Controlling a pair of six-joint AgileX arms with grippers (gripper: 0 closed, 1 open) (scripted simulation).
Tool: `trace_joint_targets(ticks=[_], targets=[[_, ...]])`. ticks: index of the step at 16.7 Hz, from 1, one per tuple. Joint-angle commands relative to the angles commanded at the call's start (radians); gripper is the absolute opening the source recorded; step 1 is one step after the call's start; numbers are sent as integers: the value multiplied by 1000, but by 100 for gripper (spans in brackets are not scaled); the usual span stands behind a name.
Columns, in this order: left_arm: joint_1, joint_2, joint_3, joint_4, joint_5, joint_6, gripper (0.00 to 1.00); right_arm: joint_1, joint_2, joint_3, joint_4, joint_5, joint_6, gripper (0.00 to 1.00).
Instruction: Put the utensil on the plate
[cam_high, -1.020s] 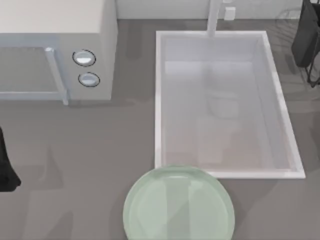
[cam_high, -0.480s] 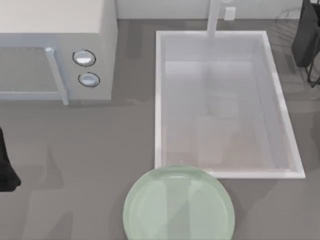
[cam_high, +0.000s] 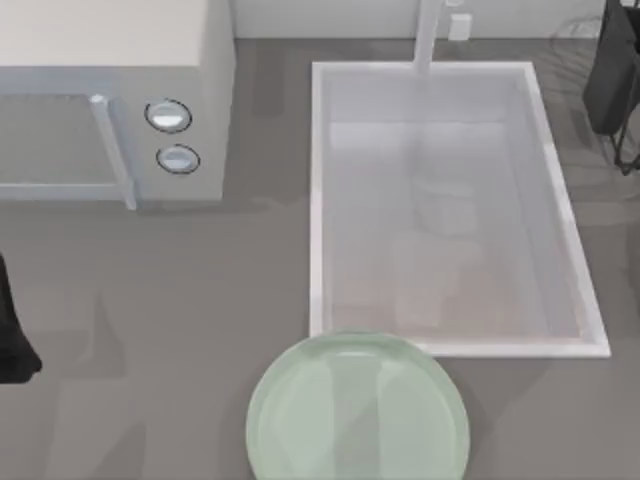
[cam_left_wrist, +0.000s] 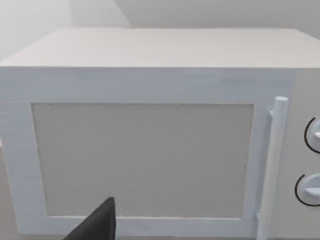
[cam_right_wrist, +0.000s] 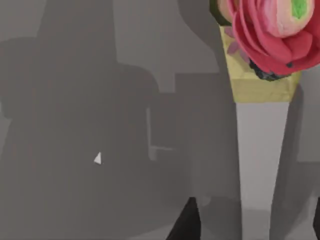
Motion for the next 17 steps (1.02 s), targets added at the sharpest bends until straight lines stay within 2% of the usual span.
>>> trace_joint_targets(ticks=[8,14,17], targets=[[0,0,0,0,0,0,100,-1,-106,210,-329,-1,-5,0],[0,0,0,0,0,0,100,0,-118,228,-351,-1,-3,0],[0,0,0,0,0,0,100,35,-113,236,-351,2,54,0]])
